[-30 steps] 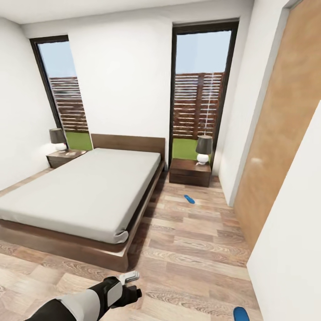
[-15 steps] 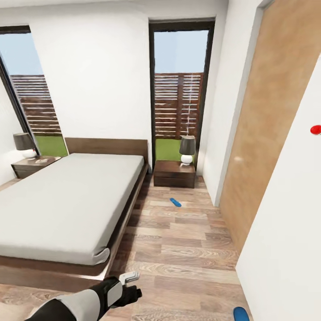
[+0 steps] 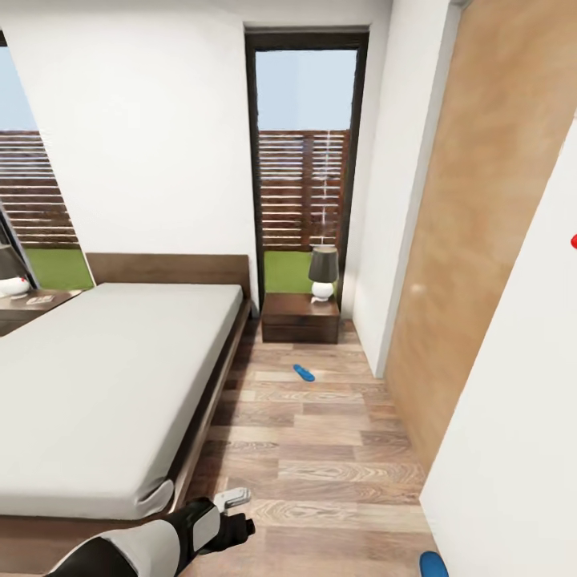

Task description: In the bedroom, move the book from the bed onto either nightstand, and place the two sandals side by side next to the bed.

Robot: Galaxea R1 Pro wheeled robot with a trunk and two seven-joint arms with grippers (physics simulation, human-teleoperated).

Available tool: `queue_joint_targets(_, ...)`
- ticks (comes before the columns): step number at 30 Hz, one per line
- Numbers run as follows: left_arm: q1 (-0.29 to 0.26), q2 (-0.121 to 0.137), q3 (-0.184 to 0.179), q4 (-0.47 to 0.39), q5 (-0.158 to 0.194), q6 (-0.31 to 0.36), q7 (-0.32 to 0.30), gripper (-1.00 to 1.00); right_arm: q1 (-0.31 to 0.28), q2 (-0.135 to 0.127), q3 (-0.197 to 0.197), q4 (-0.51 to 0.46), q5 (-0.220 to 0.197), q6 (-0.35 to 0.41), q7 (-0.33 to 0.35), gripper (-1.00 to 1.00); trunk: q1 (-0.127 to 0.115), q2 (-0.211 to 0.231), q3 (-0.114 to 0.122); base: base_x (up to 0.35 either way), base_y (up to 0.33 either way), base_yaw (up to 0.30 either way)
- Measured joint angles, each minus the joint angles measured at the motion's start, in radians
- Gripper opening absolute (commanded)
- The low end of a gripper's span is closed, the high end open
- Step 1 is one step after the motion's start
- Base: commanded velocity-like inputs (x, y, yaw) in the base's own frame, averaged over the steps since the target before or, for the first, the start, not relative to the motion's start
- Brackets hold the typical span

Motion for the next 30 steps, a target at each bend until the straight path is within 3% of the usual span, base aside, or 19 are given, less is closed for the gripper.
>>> queue_joint_targets(30,-0.001,0.0,0.0,0.0,0.0,0.0,0.0,1.0,0.0,0.0,0.0,0.0,0.0,-0.001,0.0,-1.0,0.0,0.0,0.0,0.34,0.0,-0.002)
